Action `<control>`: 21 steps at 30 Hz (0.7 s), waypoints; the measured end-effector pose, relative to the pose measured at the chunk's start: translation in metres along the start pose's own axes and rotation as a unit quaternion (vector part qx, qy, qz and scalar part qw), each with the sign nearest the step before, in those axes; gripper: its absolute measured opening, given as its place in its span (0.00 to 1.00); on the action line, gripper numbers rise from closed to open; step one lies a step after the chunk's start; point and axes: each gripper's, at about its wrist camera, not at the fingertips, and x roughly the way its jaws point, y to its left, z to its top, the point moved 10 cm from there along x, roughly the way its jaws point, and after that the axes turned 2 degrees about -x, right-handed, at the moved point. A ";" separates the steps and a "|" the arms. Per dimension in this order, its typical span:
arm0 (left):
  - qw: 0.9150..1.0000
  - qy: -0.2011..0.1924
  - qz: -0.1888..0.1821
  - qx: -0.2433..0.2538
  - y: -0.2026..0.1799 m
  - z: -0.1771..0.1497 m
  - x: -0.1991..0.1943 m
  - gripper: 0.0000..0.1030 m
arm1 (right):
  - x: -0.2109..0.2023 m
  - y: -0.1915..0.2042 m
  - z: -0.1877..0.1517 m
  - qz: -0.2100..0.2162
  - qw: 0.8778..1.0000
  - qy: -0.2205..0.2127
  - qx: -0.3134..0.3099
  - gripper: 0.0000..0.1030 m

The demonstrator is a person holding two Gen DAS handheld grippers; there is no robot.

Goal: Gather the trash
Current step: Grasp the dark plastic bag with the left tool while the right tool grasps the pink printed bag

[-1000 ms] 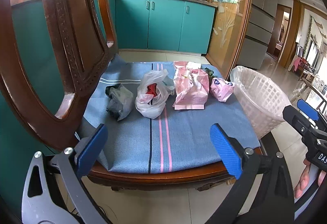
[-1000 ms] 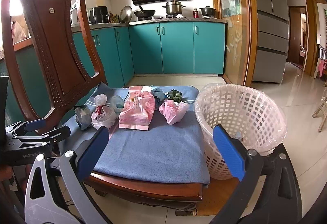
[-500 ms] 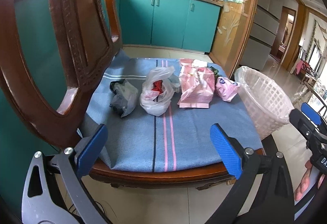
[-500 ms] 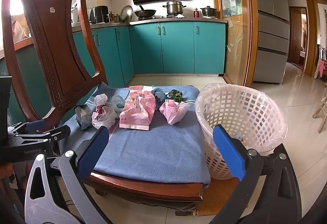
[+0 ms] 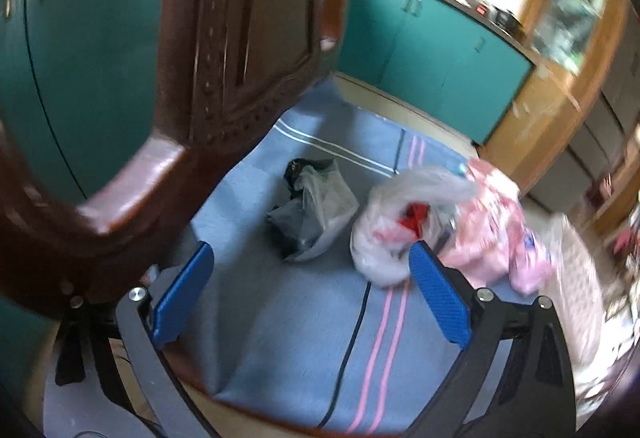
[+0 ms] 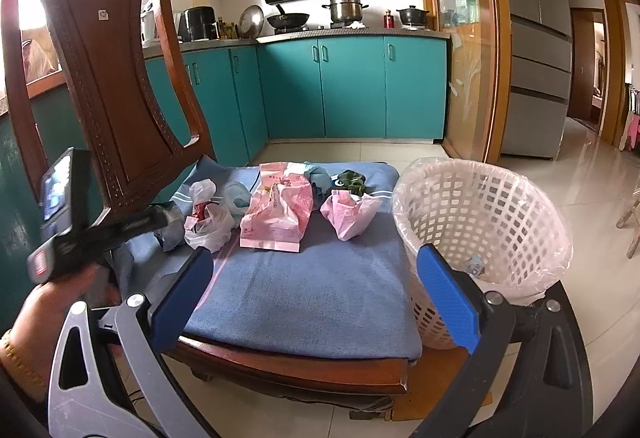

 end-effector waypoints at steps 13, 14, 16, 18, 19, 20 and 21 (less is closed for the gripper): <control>0.991 0.035 0.026 -0.127 0.018 0.018 0.076 0.66 | 0.035 -0.009 0.008 0.005 0.999 0.027 -0.017 0.96; 0.990 0.040 0.022 -0.131 0.020 0.016 0.078 0.64 | 0.044 -0.011 0.011 0.003 0.999 0.031 -0.028 0.96; 0.991 0.043 0.017 -0.123 0.020 0.016 0.076 0.58 | 0.067 -0.016 0.016 -0.005 0.998 0.046 -0.047 0.96; 0.993 0.048 0.003 -0.104 0.015 0.015 0.071 0.53 | 0.091 -0.026 0.017 -0.010 0.997 0.062 -0.046 0.96; 0.994 0.047 -0.001 -0.097 0.012 0.015 0.066 0.50 | 0.104 -0.031 0.018 -0.013 0.996 0.072 -0.043 0.96; 0.995 0.044 -0.004 -0.091 0.012 0.017 0.060 0.49 | 0.115 -0.032 0.020 -0.014 0.996 0.080 -0.045 0.96; 0.996 0.041 -0.015 -0.082 0.009 0.018 0.048 0.48 | 0.127 -0.032 0.023 -0.021 0.995 0.084 -0.055 0.96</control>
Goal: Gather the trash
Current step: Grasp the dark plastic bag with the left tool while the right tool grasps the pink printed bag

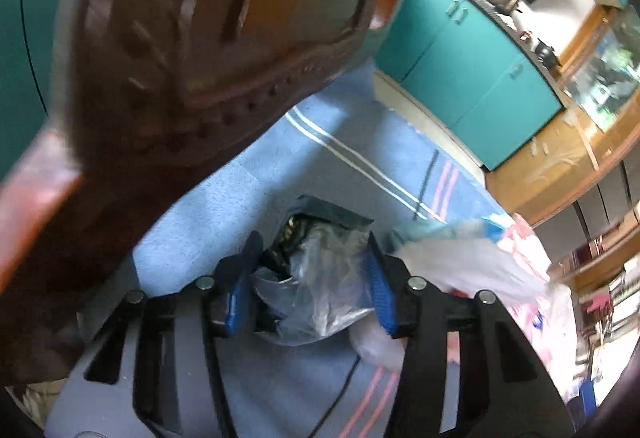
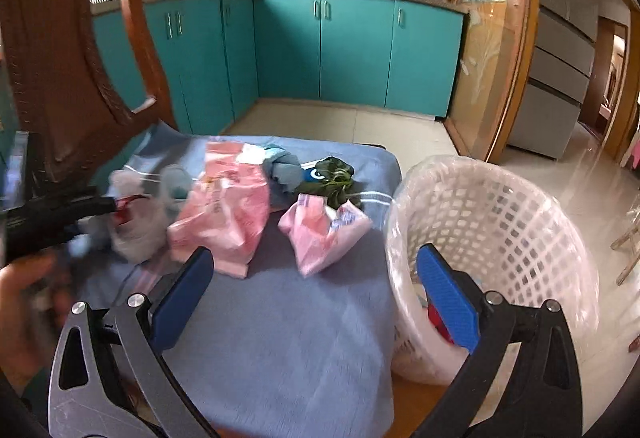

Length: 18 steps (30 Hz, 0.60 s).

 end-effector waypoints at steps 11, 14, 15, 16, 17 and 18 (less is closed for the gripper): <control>0.966 -0.146 -0.100 0.189 -0.048 -0.012 -0.183 0.48 | 0.086 0.018 -0.005 -0.041 0.989 0.090 -0.109 0.36; 0.956 -0.154 -0.107 0.224 -0.050 -0.024 -0.198 0.48 | 0.074 0.016 -0.009 -0.034 0.990 0.089 -0.103 0.31; 0.955 -0.154 -0.107 0.230 -0.051 -0.029 -0.200 0.48 | 0.061 0.016 -0.008 -0.024 0.992 0.084 -0.093 0.31; 0.954 -0.150 -0.109 0.236 -0.053 -0.033 -0.200 0.48 | 0.048 0.016 -0.007 -0.015 0.994 0.076 -0.083 0.31; 0.953 -0.143 -0.115 0.241 -0.056 -0.034 -0.198 0.48 | 0.029 0.015 -0.006 -0.001 0.996 0.066 -0.066 0.30; 0.952 -0.134 -0.122 0.246 -0.058 -0.038 -0.197 0.48 | 0.009 0.015 -0.005 0.017 0.997 0.054 -0.047 0.30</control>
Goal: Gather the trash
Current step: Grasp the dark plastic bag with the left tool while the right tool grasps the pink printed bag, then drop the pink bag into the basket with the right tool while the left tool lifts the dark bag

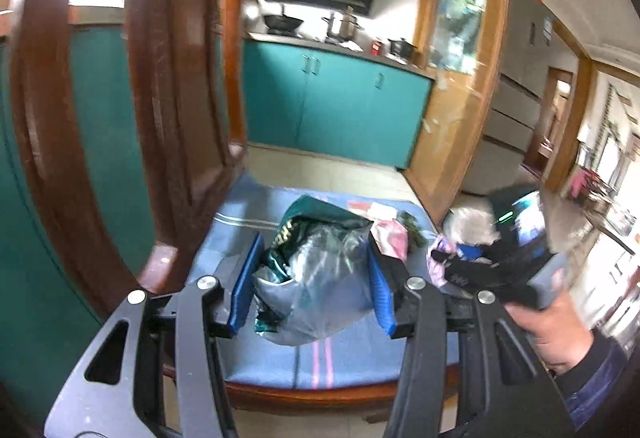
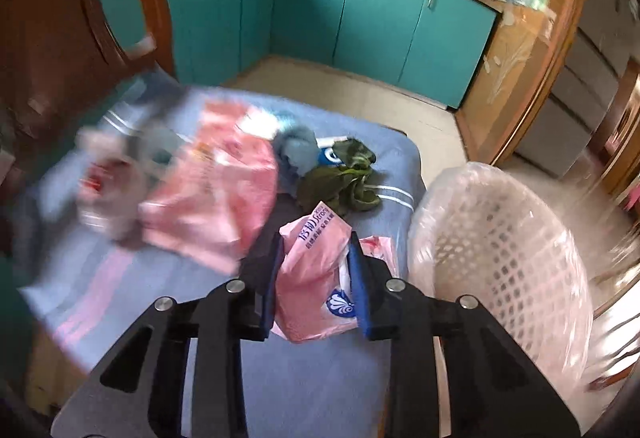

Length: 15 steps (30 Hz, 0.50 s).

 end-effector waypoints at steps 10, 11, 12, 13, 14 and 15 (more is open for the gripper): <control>0.998 0.058 -0.027 0.023 -0.031 -0.034 0.022 0.48 | -0.121 0.033 -0.035 0.084 0.987 -0.105 0.093 0.31; 0.997 0.061 -0.028 0.027 -0.034 -0.037 0.024 0.48 | -0.121 0.035 -0.035 0.085 0.986 -0.108 0.093 0.31; 0.997 0.064 -0.029 0.032 -0.038 -0.040 0.026 0.48 | -0.121 0.037 -0.035 0.085 0.986 -0.109 0.092 0.31; 0.997 0.066 -0.029 0.035 -0.040 -0.042 0.028 0.48 | -0.118 0.041 -0.035 0.084 0.987 -0.108 0.088 0.30; 0.997 0.067 -0.029 0.038 -0.042 -0.044 0.030 0.48 | -0.119 0.042 -0.035 0.083 0.987 -0.107 0.085 0.31; 0.996 0.068 -0.027 0.042 -0.044 -0.045 0.031 0.48 | -0.117 0.043 -0.036 0.081 0.988 -0.105 0.083 0.30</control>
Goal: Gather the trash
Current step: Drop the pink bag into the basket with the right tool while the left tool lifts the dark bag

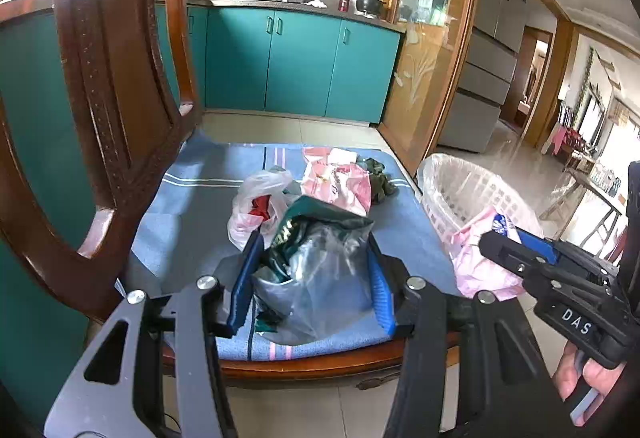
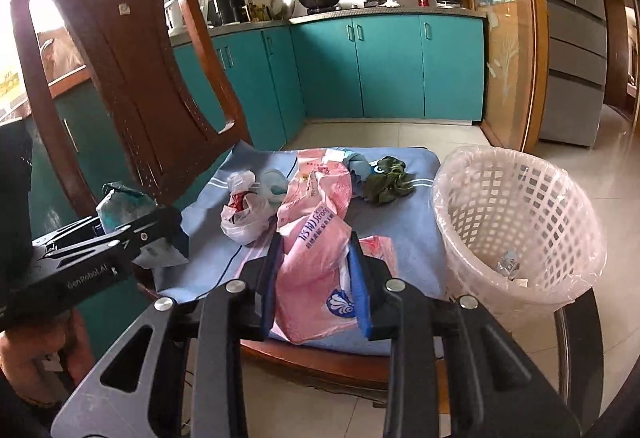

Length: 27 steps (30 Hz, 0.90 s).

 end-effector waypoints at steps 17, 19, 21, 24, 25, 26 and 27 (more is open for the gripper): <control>1.000 0.020 0.013 0.003 0.005 -0.007 0.010 0.49 | 0.001 -0.008 -0.006 -0.010 1.000 0.008 0.004 0.31; 1.000 0.021 0.013 0.004 0.006 -0.008 0.011 0.49 | 0.001 -0.009 -0.006 -0.010 1.000 0.008 0.003 0.30; 1.000 0.021 0.013 0.004 0.006 -0.008 0.011 0.49 | 0.001 -0.009 -0.007 -0.009 1.000 0.009 0.003 0.30; 1.000 0.022 0.013 0.004 0.006 -0.009 0.012 0.49 | 0.001 -0.008 -0.006 -0.009 1.000 0.008 0.003 0.30; 1.000 0.023 0.012 0.004 0.006 -0.009 0.012 0.49 | 0.002 -0.008 -0.006 -0.009 1.000 0.008 0.002 0.30; 1.000 0.024 0.013 0.004 0.006 -0.009 0.012 0.49 | 0.002 -0.008 -0.007 -0.009 1.000 0.009 0.002 0.30; 1.000 0.024 0.012 0.003 0.006 -0.010 0.012 0.49 | 0.002 -0.008 -0.007 -0.009 1.000 0.010 0.003 0.30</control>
